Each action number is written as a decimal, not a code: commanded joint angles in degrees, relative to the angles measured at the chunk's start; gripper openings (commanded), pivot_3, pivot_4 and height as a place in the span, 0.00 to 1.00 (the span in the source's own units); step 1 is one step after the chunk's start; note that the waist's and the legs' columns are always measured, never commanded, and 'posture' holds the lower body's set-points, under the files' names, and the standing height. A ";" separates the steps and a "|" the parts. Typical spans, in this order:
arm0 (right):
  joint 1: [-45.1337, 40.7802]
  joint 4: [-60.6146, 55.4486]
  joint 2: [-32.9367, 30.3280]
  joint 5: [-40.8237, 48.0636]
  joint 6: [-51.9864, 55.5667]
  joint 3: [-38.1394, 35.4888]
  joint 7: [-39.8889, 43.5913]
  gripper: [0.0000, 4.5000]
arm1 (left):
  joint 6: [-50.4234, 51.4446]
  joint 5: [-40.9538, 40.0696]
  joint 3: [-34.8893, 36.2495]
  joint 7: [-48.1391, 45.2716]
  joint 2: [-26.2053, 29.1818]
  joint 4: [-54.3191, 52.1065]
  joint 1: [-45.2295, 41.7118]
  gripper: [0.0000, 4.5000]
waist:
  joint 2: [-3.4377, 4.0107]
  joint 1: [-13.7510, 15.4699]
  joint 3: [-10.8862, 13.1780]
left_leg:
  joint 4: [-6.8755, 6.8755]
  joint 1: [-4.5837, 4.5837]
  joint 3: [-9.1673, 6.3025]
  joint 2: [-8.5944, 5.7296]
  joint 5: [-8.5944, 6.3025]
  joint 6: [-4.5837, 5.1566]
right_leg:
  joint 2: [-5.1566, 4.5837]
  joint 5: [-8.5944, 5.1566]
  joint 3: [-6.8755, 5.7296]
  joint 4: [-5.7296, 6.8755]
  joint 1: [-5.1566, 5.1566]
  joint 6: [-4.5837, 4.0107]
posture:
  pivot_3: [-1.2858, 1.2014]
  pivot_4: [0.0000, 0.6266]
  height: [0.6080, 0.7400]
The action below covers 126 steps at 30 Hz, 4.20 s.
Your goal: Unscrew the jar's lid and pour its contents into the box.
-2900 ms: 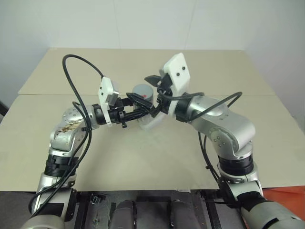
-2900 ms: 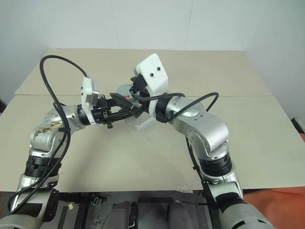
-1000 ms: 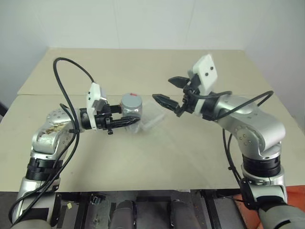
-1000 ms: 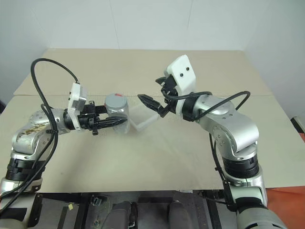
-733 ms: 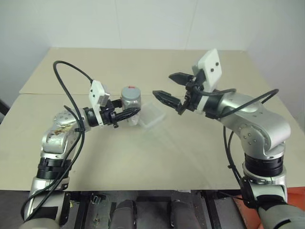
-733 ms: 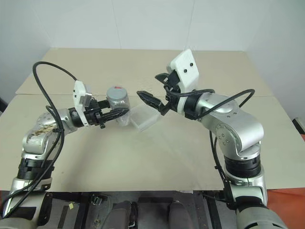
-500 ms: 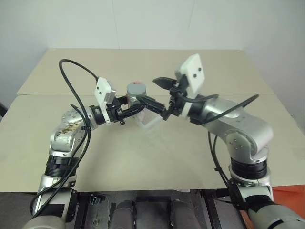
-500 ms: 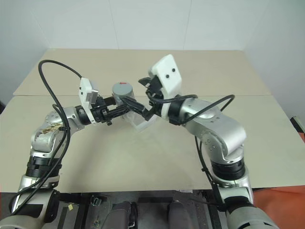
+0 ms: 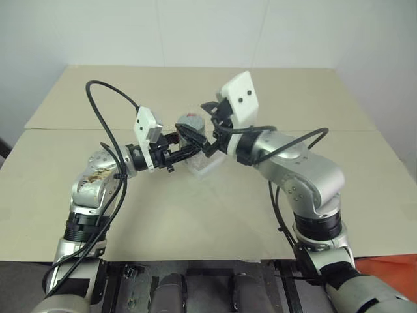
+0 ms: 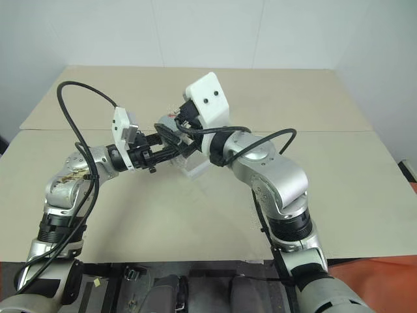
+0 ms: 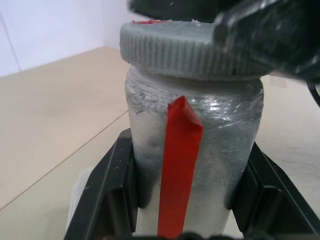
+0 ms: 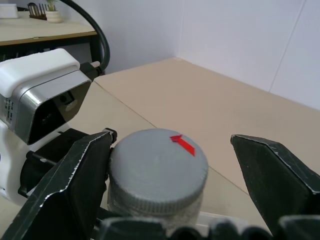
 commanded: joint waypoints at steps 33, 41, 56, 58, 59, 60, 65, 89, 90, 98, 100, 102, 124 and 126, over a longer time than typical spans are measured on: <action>4.02 -5.02 -7.84 0.78 -1.82 -4.42 7.26 0.98 | 0.75 -4.74 2.77 -4.39 6.52 -6.04 2.22 0.50 | 0.00 -0.02 0.00 | -0.01 0.00 -0.02 0.00 0.00 0.00 | 0.00 0.00 0.00 -0.06 0.00 0.00 | 0.52 0.24 1.00; 4.61 -5.41 -8.77 1.34 -1.93 -5.13 7.83 0.98 | 1.47 -5.53 3.35 -4.79 7.17 -7.70 3.56 0.50 | 0.00 0.05 0.00 | -0.01 0.00 0.01 0.00 0.00 0.00 | 0.00 0.00 0.00 -0.10 0.01 0.00 | 0.52 0.24 1.00; 8.88 -8.52 -17.17 4.51 -2.05 -6.96 16.31 0.98 | 1.24 -5.60 4.26 -5.27 8.09 -7.64 4.80 0.50 | 0.00 0.23 0.00 | -0.01 0.00 0.03 -0.01 0.00 0.00 | -0.02 0.00 0.00 -0.30 0.03 0.00 | 0.52 0.24 1.00; 9.07 -8.46 -18.74 6.52 -2.56 -8.21 18.78 0.98 | 1.10 -5.58 4.31 -5.55 8.23 -7.18 4.61 0.50 | 0.00 0.18 0.00 | -0.01 0.00 0.03 0.00 0.00 0.01 | -0.01 0.00 -0.01 -0.37 0.06 0.00 | 0.52 0.24 1.00; 8.96 -8.35 -19.05 7.77 -2.92 -8.90 20.01 0.98 | 1.05 -5.74 4.29 -5.87 8.19 -6.97 4.49 0.50 | 0.00 0.13 0.00 | -0.01 0.00 0.02 0.00 0.00 0.01 | -0.01 0.00 -0.01 -0.36 0.05 0.00 | 0.52 0.24 1.00; 8.68 -8.24 -18.98 9.15 -3.05 -9.69 20.92 0.98 | 0.98 -5.82 4.17 -6.08 8.02 -6.88 4.42 0.50 | 0.00 0.03 0.00 | -0.01 0.01 0.01 0.01 0.00 0.01 | 0.01 0.00 0.00 -0.37 0.05 0.00 | 0.52 0.24 1.00; 6.18 -6.93 -16.72 14.04 -2.99 -11.16 22.36 0.98 | 0.71 -6.14 2.86 -7.72 6.70 -6.23 3.63 0.50 | 0.00 -0.06 0.00 | -0.03 0.03 -0.05 0.02 0.00 0.01 | 0.02 0.00 0.02 -0.35 0.04 0.00 | 0.52 0.24 1.00; 0.39 2.59 -7.76 8.55 -6.82 -4.30 19.75 0.98 | -0.97 -4.43 -0.33 -11.93 4.64 -3.10 0.29 0.50 | 0.00 0.09 0.00 | -0.02 0.02 0.08 0.00 0.00 0.00 | 0.00 0.00 0.00 -0.33 0.04 0.00 | 0.52 0.24 1.00; 0.42 2.51 -7.57 8.75 -6.88 -4.44 19.79 0.98 | -0.95 -4.41 -0.30 -11.93 4.64 -3.18 0.34 0.50 | 0.00 0.08 0.00 | -0.02 0.02 0.08 0.00 0.00 0.00 | 0.00 0.00 0.00 -0.32 0.04 0.00 | 0.52 0.24 1.00; 0.76 1.93 -7.08 9.76 -6.60 -4.92 19.89 0.78 | -0.83 -4.14 -0.23 -12.12 4.73 -3.56 0.67 0.50 | 0.00 0.07 0.00 | -0.02 0.02 0.08 0.00 0.00 0.00 | 0.01 0.00 0.00 -0.31 0.03 0.00 | 0.52 0.24 1.00; 0.94 1.73 -7.19 9.94 -6.68 -4.96 19.99 0.64 | -0.80 -4.10 -0.21 -12.17 4.72 -3.58 0.66 0.50 | 0.00 0.08 0.00 | -0.02 0.02 0.07 0.00 0.00 0.00 | 0.01 0.00 0.00 -0.30 0.03 0.00 | 0.52 0.24 1.00; 0.90 1.71 -7.28 10.35 -6.52 -5.03 20.20 0.61 | -0.82 -4.07 -0.18 -12.35 4.84 -3.46 0.53 0.50 | 0.00 0.09 0.00 | -0.02 0.02 0.07 0.00 0.00 0.00 | 0.01 0.00 0.00 -0.30 0.03 0.00 | 0.52 0.24 1.00; 6.54 10.41 -9.15 -4.87 -8.24 -11.27 -0.17 0.61 | -0.01 -5.56 11.43 -3.84 9.32 -5.96 8.06 0.50 | 0.00 0.16 0.00 | -0.02 0.02 0.17 0.00 0.00 0.00 | -0.03 0.00 0.00 -0.07 0.02 0.00 | 0.52 0.24 1.00; 7.87 13.81 -8.24 -9.64 -8.53 -9.18 -4.49 0.61 | 0.01 -5.66 11.99 -2.60 9.00 -6.40 8.36 0.50 | 0.00 0.07 0.00 | -0.03 0.01 0.17 0.00 0.00 0.00 | -0.03 0.00 0.01 -0.05 0.00 0.00 | 0.52 0.24 1.00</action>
